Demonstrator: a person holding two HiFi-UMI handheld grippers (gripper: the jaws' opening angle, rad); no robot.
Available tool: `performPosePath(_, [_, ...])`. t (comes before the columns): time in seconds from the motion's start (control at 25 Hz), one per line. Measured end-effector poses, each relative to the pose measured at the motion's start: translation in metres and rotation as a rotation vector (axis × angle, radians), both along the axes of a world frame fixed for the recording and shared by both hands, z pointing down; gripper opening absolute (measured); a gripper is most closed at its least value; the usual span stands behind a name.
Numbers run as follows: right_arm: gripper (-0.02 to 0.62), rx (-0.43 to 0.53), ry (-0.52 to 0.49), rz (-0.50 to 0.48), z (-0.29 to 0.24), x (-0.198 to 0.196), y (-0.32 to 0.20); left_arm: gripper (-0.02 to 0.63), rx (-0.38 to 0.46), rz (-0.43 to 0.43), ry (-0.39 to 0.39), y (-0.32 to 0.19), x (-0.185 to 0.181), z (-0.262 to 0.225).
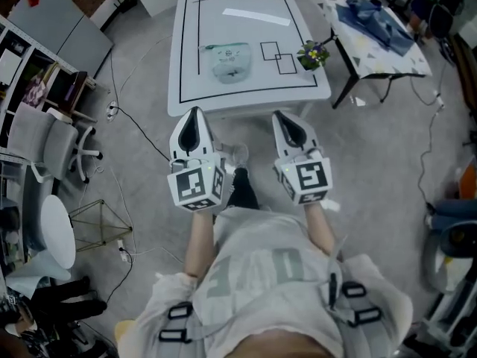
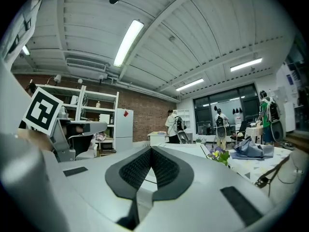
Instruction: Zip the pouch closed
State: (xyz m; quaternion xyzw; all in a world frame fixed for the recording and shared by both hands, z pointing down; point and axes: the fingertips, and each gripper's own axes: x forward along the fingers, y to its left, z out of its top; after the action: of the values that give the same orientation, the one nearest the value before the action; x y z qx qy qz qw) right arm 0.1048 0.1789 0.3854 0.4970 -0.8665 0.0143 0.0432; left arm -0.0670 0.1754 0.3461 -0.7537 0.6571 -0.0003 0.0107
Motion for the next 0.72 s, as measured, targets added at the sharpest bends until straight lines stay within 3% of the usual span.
performPosePath(0.48, [0.008, -0.01, 0.026, 0.026, -0.011, -0.049, -0.174, 0.006, -0.019, 0.017, 0.033, -0.175, -0.051, 0.004])
performPosePath(0.72, [0.008, -0.001, 0.037, 0.066, -0.018, -0.072, -0.261, 0.006, 0.009, 0.036, -0.009, -0.261, -0.077, -0.004])
